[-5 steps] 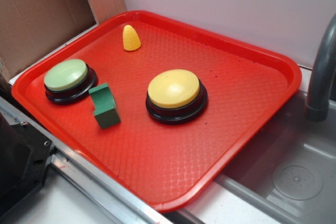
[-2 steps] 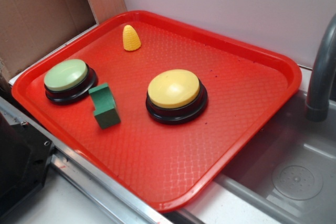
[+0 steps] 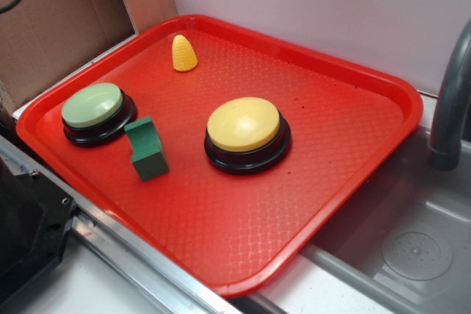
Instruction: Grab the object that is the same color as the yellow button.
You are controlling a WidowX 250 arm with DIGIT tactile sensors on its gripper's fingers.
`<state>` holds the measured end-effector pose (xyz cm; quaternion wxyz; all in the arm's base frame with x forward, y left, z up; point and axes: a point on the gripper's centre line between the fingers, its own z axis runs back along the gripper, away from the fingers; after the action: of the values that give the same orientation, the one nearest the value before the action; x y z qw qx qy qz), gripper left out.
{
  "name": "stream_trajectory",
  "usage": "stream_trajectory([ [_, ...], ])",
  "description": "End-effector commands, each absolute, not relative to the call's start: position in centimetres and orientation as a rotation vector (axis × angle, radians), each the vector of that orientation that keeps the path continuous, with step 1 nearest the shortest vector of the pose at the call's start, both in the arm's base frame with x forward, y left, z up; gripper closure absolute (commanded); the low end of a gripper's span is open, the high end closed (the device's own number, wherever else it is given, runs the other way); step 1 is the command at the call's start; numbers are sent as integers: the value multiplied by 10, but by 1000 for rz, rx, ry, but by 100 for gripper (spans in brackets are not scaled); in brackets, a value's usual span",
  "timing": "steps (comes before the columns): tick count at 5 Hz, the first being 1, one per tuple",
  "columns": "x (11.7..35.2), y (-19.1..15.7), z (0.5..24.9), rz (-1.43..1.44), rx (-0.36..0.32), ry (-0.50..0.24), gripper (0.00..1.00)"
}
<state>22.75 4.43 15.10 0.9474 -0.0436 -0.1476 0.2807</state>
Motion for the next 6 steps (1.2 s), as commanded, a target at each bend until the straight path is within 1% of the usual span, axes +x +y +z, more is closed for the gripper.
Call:
stream_trajectory([
  [1,272,81,116,795,-41,-439,0],
  [2,287,91,90,850,-12,-469,0],
  [3,294,103,72,887,25,-451,0],
  [4,302,107,54,898,32,-432,0],
  [5,307,102,44,862,37,-425,0],
  [6,309,103,42,873,25,-439,0],
])
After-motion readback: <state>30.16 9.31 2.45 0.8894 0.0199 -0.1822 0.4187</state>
